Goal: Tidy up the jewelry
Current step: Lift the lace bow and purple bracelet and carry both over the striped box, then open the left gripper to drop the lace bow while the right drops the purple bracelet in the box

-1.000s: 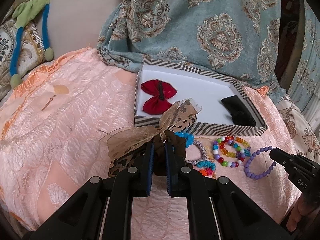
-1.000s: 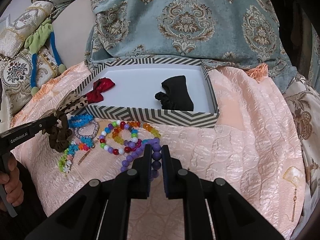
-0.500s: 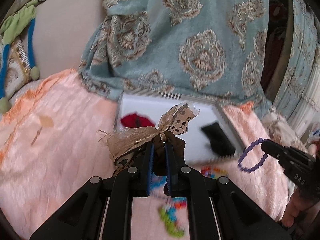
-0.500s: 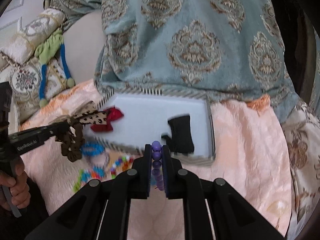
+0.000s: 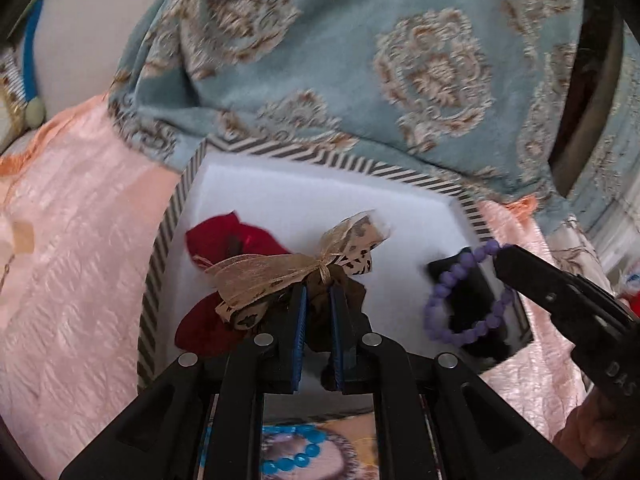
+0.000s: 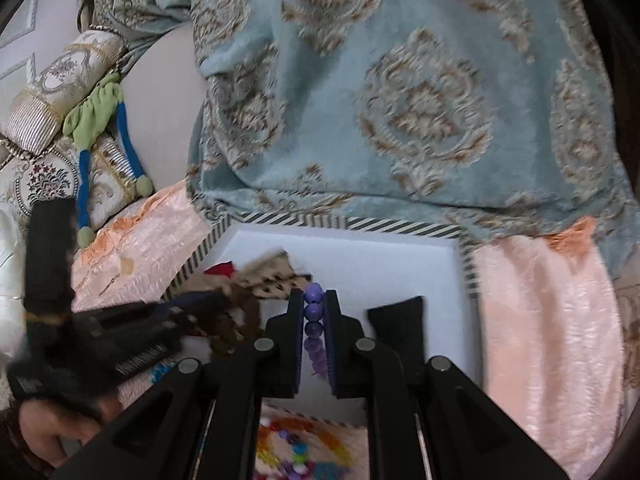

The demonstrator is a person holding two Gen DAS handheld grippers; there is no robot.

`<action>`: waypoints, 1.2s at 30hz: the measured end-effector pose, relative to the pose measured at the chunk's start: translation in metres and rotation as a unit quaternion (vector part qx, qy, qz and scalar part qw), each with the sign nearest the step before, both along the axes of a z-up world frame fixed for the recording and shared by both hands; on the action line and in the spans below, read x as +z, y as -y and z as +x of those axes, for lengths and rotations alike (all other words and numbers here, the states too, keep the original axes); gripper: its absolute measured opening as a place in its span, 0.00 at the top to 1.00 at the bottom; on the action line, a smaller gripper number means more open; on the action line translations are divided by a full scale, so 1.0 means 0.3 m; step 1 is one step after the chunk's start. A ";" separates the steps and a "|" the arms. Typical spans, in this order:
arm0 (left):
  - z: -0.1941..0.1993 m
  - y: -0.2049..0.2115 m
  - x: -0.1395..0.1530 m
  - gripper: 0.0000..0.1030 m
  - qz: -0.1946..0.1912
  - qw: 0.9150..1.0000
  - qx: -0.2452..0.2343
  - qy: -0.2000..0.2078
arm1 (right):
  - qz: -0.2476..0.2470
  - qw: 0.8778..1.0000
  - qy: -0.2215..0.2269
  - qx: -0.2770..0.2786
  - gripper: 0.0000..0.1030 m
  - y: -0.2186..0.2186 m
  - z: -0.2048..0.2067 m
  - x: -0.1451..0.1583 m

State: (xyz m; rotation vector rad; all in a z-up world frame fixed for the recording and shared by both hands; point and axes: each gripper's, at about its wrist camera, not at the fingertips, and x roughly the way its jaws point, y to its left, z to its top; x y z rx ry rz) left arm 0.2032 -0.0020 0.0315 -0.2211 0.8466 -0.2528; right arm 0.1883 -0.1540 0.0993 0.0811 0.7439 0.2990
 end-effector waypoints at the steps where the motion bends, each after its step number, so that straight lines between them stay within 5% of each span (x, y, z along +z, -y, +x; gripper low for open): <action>1: 0.002 -0.001 -0.007 1.00 0.005 1.000 0.003 -0.003 | -0.003 1.000 -0.008 0.002 0.91 -0.008 0.021 -0.019; 11: 0.004 0.011 -0.041 0.97 0.038 0.999 0.011 -0.023 | -0.034 0.993 -0.111 -0.034 0.90 0.028 0.133 -0.231; 13: 0.005 0.010 -0.041 0.93 0.040 0.999 0.012 -0.026 | -0.036 0.992 -0.114 -0.040 0.79 0.037 0.127 -0.233; 15: 0.001 0.001 -0.036 0.91 0.035 0.999 0.015 -0.026 | -0.026 0.993 -0.107 -0.043 0.71 0.048 0.119 -0.221; 24: -0.054 -0.048 0.025 0.82 0.017 1.000 0.016 -0.007 | -0.019 0.998 -0.044 -0.047 0.71 0.075 0.020 -0.109; 31: -0.243 -0.143 0.119 0.81 0.038 0.996 0.026 0.071 | -0.012 0.999 0.007 -0.050 0.71 0.126 -0.151 -0.037; 36: -0.353 -0.215 0.024 0.79 0.023 0.999 0.035 0.029 | -0.007 0.998 -0.006 -0.064 0.71 0.166 -0.312 -0.126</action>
